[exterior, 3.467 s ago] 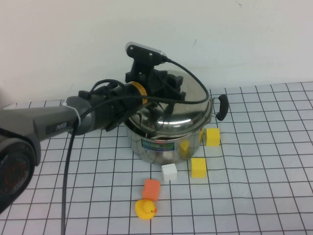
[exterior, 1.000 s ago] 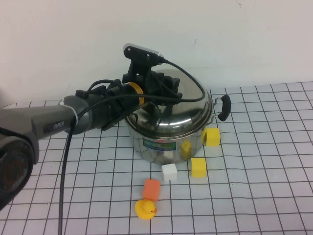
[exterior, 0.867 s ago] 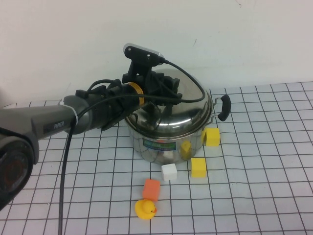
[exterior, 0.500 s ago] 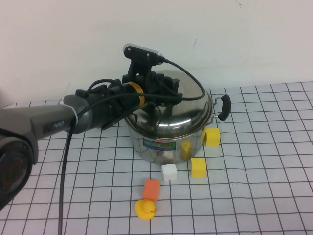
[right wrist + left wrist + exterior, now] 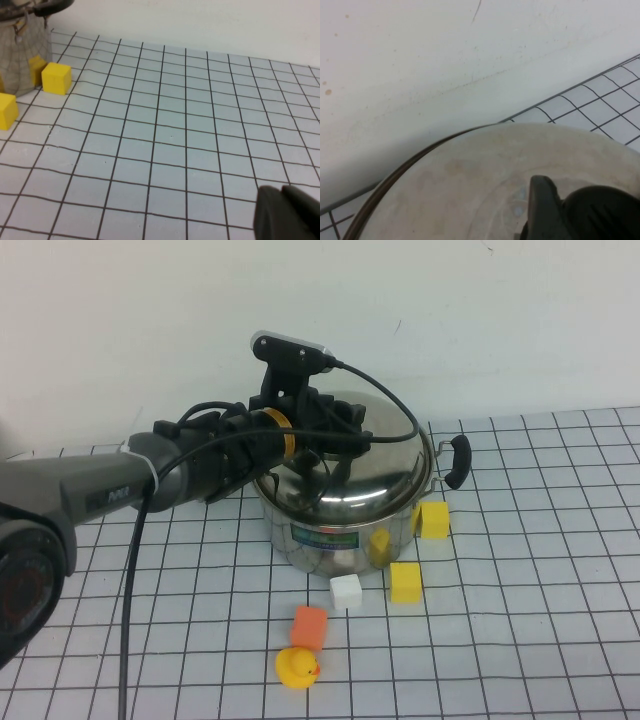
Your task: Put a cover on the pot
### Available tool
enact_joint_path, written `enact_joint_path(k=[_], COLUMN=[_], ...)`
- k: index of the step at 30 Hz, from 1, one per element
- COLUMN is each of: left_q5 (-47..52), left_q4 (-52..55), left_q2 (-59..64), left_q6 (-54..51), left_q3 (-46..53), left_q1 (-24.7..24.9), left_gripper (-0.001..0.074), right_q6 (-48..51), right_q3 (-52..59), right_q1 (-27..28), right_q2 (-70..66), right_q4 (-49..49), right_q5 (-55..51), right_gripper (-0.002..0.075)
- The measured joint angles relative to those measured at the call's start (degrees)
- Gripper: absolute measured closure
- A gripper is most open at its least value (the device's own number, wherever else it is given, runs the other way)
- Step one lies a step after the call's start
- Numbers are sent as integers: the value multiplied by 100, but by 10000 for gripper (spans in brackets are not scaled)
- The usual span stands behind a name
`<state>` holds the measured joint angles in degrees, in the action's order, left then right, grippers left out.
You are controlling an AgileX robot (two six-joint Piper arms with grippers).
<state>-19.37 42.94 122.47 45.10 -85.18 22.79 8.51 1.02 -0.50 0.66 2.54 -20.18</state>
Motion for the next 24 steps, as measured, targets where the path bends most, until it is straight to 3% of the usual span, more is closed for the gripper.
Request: enact_joint_path(k=[4,9,14,17,22,24], left_q5=[-48,7,573,1289,2701,3185], left_q4=[41,82,87,87,54,41], left_q2=[0,-181,-750,-1165,-2072,-2430], left_q6=[11,11,-26,-36,-48,-48], left_q3=[0,0,0,0,0,0], left_q1=[0,0,0,0,0,0], left_gripper=[388,221,221,301,588,667], right_q6=[0,0,0,0,0,0], right_q3=[0,0,0,0,0,0], right_q1=[0,0,0,0,0,0], right_q2=[0,0,0,0,0,0], right_q4=[0,0,0,0,0,0], right_q5=[0,0,0,0,0,0], right_gripper=[717,717,717,717,717,717])
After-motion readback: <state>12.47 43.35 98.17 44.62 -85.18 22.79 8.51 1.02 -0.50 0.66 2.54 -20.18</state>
